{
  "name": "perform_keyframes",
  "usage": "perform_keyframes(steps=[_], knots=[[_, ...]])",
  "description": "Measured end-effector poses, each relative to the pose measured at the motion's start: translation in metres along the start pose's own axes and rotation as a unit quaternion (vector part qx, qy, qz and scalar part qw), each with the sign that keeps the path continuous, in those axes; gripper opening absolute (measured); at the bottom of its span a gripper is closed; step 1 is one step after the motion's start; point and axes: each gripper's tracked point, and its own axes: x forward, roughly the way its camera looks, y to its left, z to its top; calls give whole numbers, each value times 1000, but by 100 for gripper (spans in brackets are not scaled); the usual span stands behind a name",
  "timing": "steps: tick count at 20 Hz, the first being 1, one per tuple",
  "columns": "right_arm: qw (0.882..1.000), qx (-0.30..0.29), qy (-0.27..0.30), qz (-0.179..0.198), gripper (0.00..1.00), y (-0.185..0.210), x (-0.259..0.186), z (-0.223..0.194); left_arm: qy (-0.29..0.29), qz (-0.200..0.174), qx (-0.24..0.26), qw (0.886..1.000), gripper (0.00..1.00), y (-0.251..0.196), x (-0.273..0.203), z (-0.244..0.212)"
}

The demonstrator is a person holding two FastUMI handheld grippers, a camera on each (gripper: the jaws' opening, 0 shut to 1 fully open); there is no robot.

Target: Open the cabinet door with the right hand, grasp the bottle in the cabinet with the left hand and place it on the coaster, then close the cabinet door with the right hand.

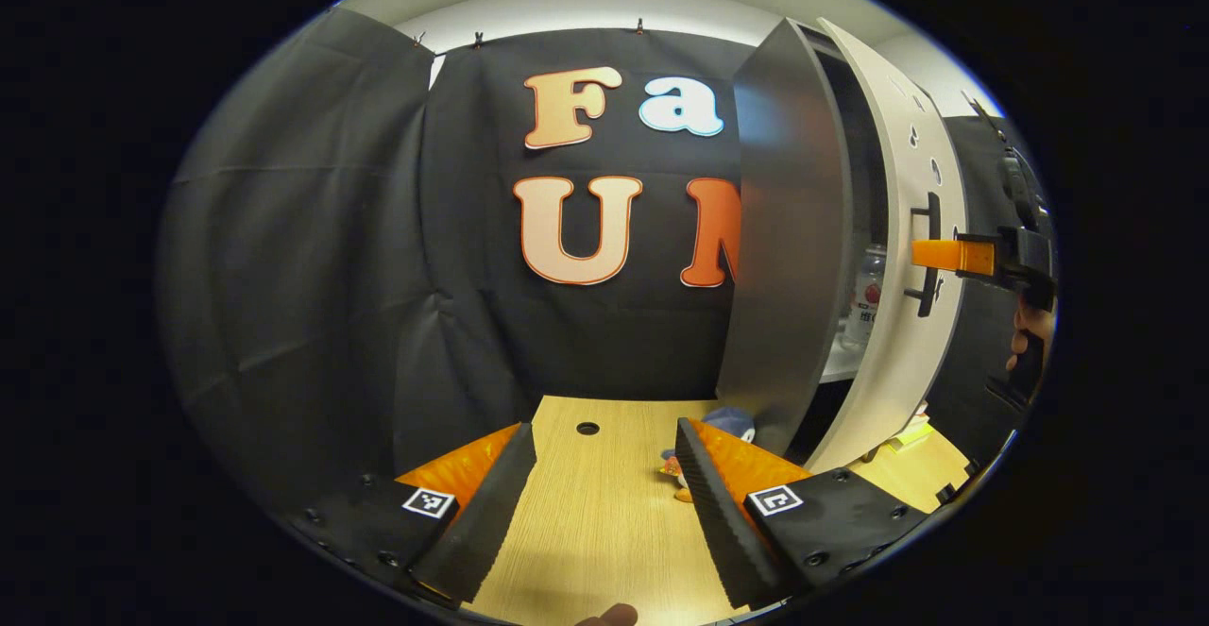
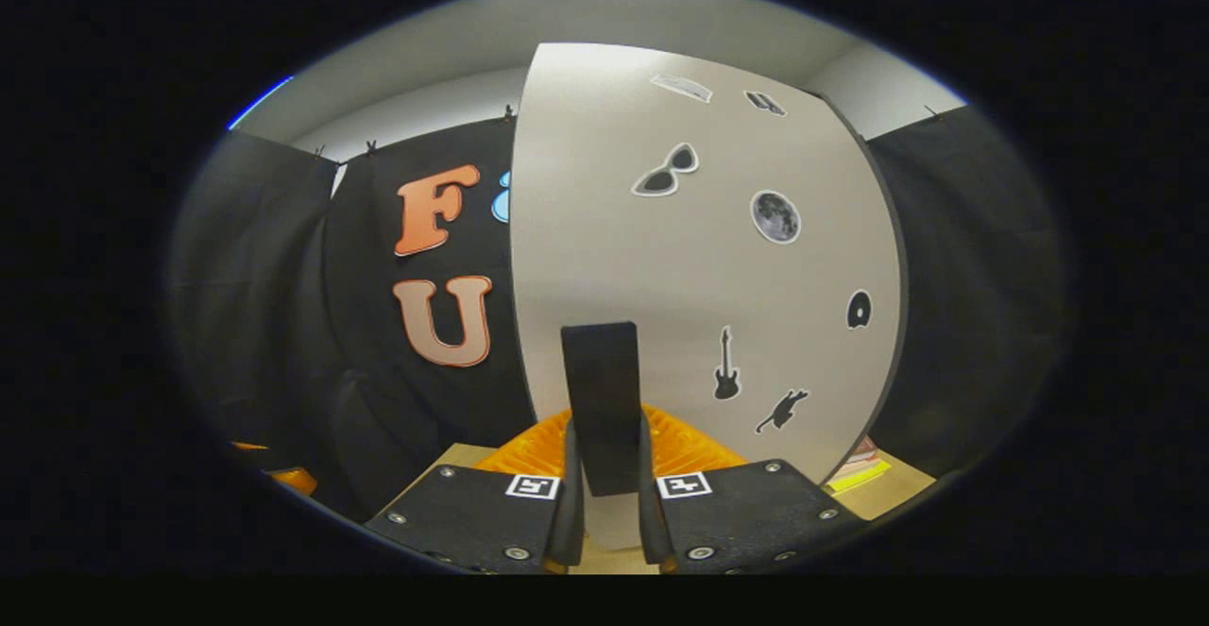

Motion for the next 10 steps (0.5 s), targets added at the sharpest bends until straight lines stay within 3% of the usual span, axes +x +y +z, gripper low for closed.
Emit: perform_keyframes(steps=[2,10], knots=[[1000,-1,2,3,23,-6,-17,-1,-2,-3,-4,1000,97,-14,-16,-3],[1000,21,-12,4,23,-92,-147,-18,-13,-9,23,1000,97,-78,-85,0]])
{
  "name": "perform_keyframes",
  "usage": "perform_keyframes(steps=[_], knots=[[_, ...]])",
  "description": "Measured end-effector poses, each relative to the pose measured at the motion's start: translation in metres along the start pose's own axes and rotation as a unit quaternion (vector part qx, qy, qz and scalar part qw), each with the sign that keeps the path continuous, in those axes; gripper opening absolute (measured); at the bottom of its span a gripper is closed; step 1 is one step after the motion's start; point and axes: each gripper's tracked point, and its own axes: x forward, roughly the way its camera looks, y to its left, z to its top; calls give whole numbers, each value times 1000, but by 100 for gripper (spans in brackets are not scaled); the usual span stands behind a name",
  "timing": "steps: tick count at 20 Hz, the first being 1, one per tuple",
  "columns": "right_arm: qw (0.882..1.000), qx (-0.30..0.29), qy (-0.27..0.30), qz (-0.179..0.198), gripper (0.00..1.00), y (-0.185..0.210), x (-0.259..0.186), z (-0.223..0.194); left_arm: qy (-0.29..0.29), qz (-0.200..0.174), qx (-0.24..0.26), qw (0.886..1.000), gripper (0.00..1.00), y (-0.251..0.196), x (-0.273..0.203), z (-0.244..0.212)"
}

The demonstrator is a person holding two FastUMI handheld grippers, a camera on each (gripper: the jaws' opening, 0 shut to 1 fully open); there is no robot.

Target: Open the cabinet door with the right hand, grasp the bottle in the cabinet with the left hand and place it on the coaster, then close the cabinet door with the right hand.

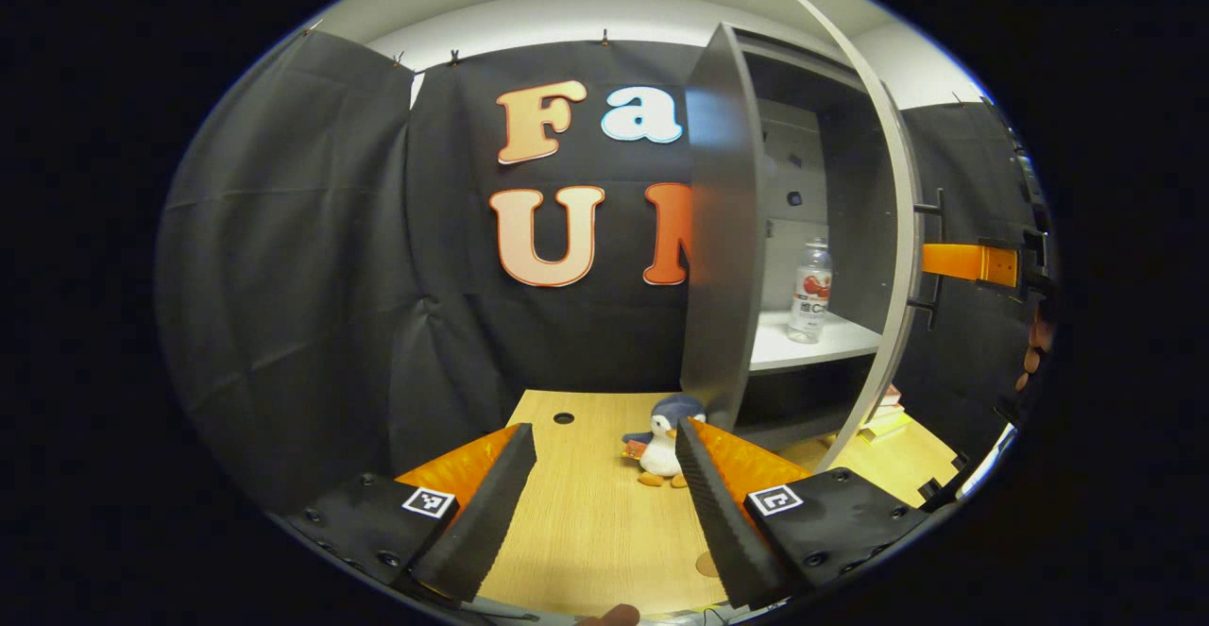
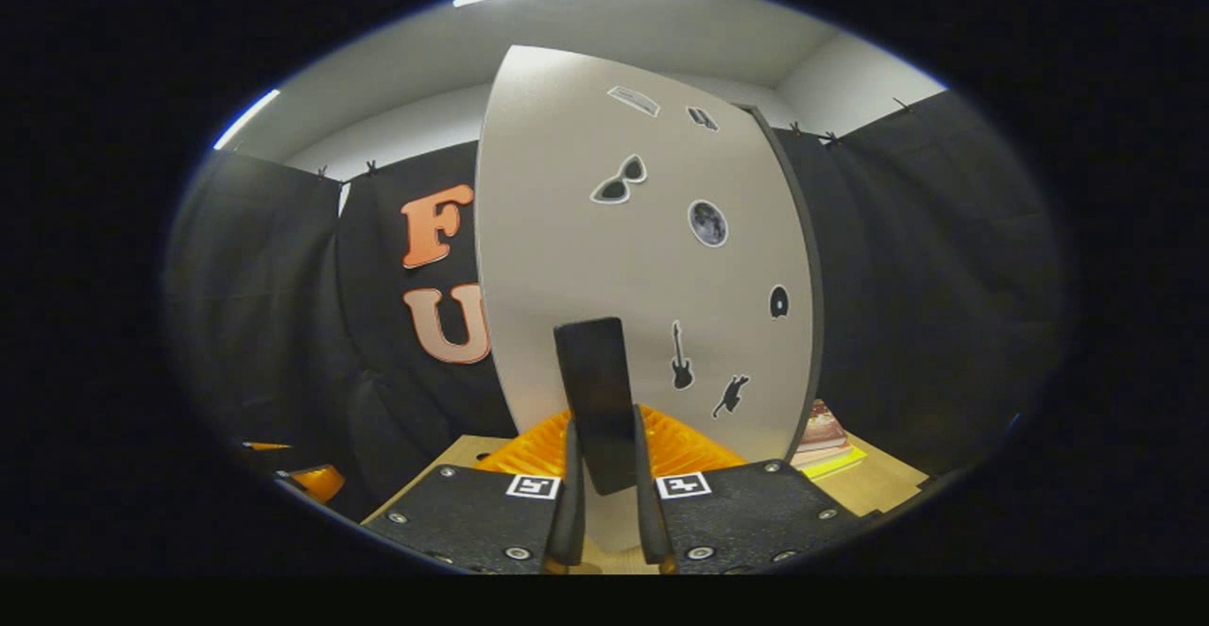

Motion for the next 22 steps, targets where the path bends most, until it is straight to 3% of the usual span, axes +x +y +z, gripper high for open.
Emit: perform_keyframes(steps=[5,8,10,12,22], knots=[[1000,10,-5,-2,23,-35,-31,7,0,3,7,1000,99,-32,-38,-7],[1000,12,-6,-8,22,-62,-52,7,0,2,8,1000,97,-52,-53,-8],[1000,10,-9,-9,17,-79,-64,10,-5,-1,10,1000,97,-67,-62,-8],[1000,13,-11,-15,19,-99,-75,11,-2,-6,11,1000,94,-84,-69,-11],[999,4,-10,-39,15,-198,-95,18,2,-18,22,1000,94,-139,-88,-15]])
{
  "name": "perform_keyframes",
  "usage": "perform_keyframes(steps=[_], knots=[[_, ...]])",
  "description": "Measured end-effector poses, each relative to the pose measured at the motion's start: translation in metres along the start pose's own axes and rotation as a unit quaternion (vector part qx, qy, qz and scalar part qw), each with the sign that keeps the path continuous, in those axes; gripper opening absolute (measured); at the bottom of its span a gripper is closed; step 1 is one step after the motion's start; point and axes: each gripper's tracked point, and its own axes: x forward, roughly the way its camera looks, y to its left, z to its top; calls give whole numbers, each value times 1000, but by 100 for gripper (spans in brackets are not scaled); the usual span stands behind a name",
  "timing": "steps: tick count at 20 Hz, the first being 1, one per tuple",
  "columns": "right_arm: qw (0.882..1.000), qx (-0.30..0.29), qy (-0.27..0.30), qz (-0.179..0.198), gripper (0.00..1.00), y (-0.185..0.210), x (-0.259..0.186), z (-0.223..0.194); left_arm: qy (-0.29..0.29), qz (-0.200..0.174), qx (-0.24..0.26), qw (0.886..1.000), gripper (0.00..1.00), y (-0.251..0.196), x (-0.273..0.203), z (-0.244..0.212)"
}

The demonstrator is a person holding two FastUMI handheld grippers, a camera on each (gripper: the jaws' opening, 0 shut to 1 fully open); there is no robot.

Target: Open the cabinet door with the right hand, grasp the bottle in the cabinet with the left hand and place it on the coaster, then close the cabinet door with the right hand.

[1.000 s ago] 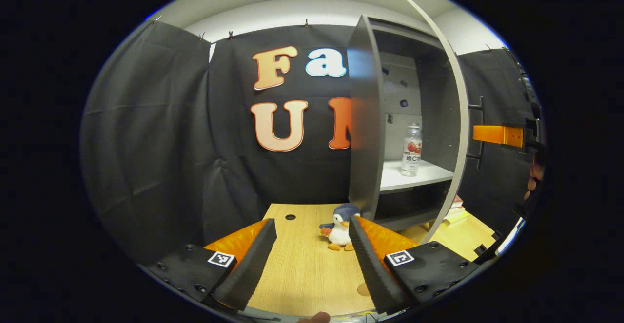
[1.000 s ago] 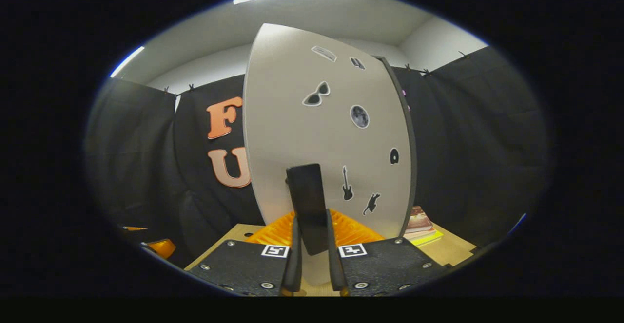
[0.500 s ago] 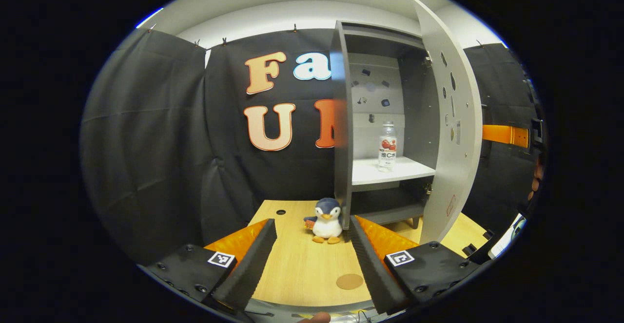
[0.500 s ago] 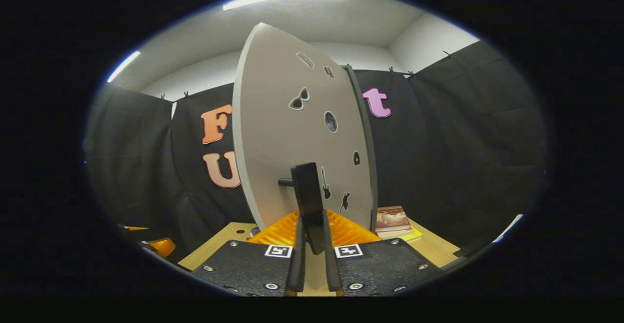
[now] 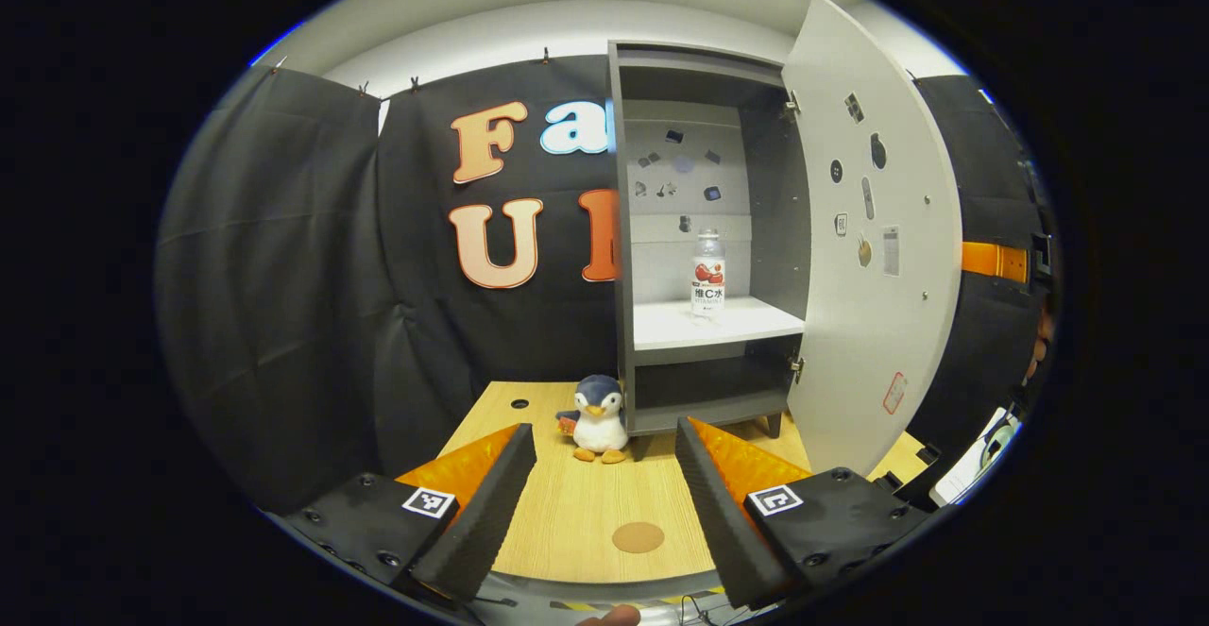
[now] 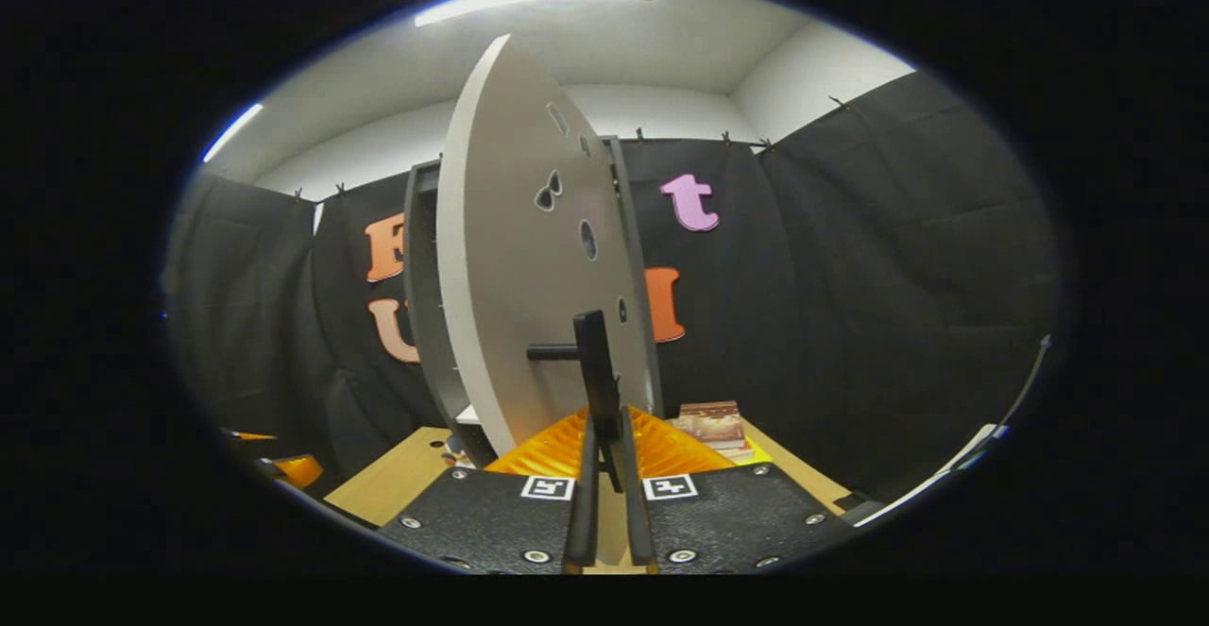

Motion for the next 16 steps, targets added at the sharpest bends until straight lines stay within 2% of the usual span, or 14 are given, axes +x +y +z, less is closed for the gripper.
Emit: perform_keyframes(steps=[1,3,4,6,13,16], knots=[[1000,-9,0,-5,12,-11,-7,-2,0,0,0,1000,94,-4,-1,-1],[1000,-17,-1,-10,12,-30,-4,0,1,0,1,1000,94,-13,0,-1],[1000,-21,-1,-11,16,-40,-3,2,0,0,2,1000,95,-14,0,-1],[1000,-22,1,-7,0,-56,-1,5,1,-1,2,1000,95,-21,3,-2],[1000,-13,7,25,0,-77,-2,6,3,-1,0,1000,94,-36,3,-4],[1000,-9,8,28,4,-75,-3,6,0,4,-2,1000,97,-34,-1,-3]])
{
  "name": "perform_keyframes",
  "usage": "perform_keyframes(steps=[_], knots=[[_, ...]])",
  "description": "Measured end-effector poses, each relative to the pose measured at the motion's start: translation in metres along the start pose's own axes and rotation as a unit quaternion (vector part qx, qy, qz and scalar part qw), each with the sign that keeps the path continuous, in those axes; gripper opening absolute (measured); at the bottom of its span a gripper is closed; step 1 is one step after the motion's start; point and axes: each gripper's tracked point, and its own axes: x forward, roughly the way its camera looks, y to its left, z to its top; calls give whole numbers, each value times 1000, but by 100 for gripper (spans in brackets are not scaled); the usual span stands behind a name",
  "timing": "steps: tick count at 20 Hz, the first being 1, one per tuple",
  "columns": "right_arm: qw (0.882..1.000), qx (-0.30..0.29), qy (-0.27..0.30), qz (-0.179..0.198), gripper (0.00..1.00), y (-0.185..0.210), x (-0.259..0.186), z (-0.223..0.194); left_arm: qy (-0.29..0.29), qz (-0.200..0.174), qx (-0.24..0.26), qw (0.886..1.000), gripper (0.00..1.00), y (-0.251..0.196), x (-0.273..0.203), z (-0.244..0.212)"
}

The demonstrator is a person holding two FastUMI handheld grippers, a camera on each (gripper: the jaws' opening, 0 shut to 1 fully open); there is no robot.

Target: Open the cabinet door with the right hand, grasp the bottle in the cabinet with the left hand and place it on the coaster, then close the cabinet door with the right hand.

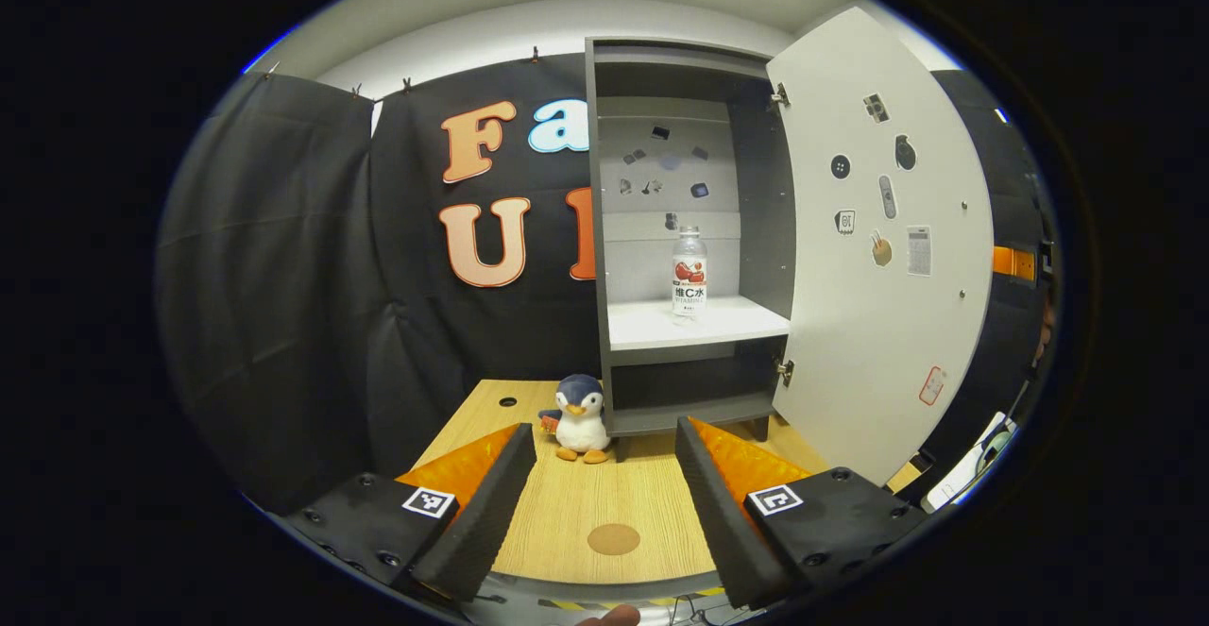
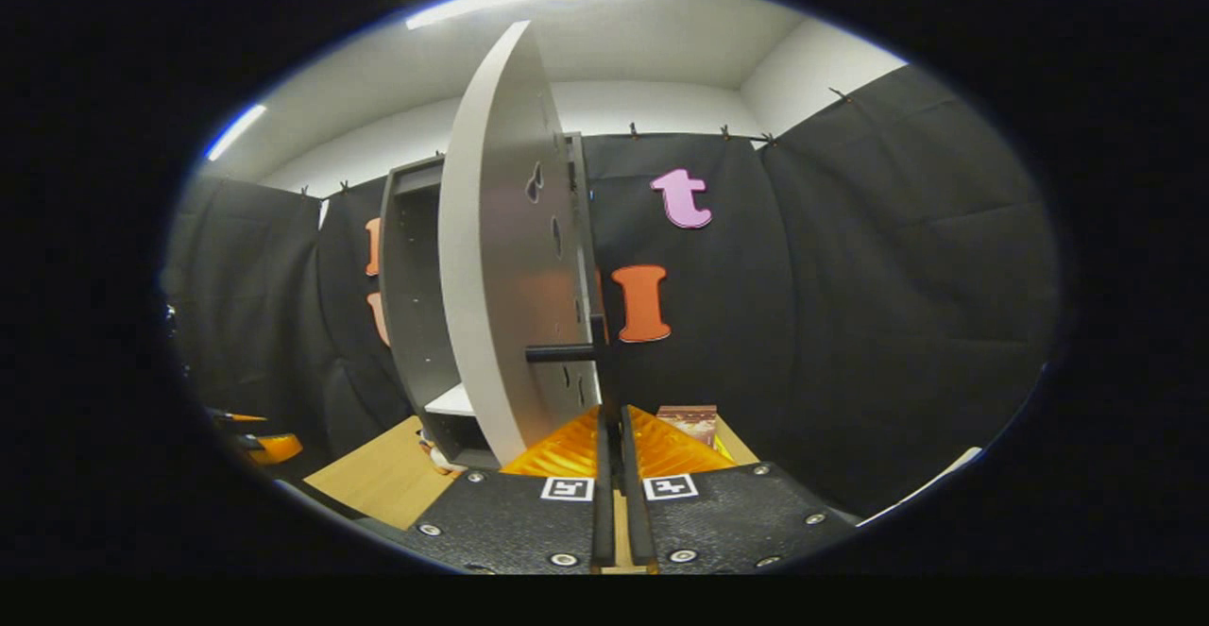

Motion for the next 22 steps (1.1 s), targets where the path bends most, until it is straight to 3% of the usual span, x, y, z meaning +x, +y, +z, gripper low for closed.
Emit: perform_keyframes(steps=[4,9,12,13,14,15,18,21,22], knots=[[1000,-14,1,-19,6,3,-24,-4,-5,4,0,1000,97,2,-6,3],[1000,5,-13,10,5,33,-68,-3,-10,2,-2,1000,97,-1,-5,7],[998,14,-32,55,5,79,-93,3,-15,-7,0,1000,95,-9,7,13],[997,13,-38,63,15,92,-96,3,-18,-12,0,1000,97,-13,13,16],[996,9,-39,76,0,107,-97,-1,-22,-17,0,1000,97,-16,21,21],[996,6,-40,85,0,121,-97,-4,-27,-21,0,999,96,-21,28,26],[995,1,-37,98,25,151,-81,-17,-43,-45,2,998,97,-40,59,42],[996,-12,-41,79,28,161,-52,-26,-58,-69,-4,996,97,-59,103,56],[997,-12,-41,70,39,161,-40,-27,-61,-79,-6,995,95,-68,123,63]])
